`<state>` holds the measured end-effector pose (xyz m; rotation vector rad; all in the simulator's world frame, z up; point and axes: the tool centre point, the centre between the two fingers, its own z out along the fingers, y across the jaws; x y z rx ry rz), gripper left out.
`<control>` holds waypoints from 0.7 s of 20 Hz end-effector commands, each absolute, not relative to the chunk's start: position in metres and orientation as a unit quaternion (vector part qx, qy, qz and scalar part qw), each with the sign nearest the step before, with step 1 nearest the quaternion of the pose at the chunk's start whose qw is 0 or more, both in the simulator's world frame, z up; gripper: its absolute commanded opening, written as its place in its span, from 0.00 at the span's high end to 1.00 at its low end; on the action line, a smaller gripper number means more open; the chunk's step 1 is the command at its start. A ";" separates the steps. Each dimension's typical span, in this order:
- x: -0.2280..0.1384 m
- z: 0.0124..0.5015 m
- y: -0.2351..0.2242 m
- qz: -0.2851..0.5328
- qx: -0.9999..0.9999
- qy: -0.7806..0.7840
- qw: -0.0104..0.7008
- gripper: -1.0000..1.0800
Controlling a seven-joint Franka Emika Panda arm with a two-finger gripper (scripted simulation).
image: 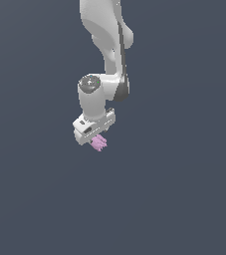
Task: Pick up the object and move it to a goal position.
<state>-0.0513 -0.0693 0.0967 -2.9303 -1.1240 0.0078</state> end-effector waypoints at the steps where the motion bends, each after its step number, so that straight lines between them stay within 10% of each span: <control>1: -0.054 0.094 -0.072 0.001 -0.927 -0.375 0.001 0.04; 14: -0.058 0.089 -0.078 0.000 -0.916 -0.401 0.000 0.04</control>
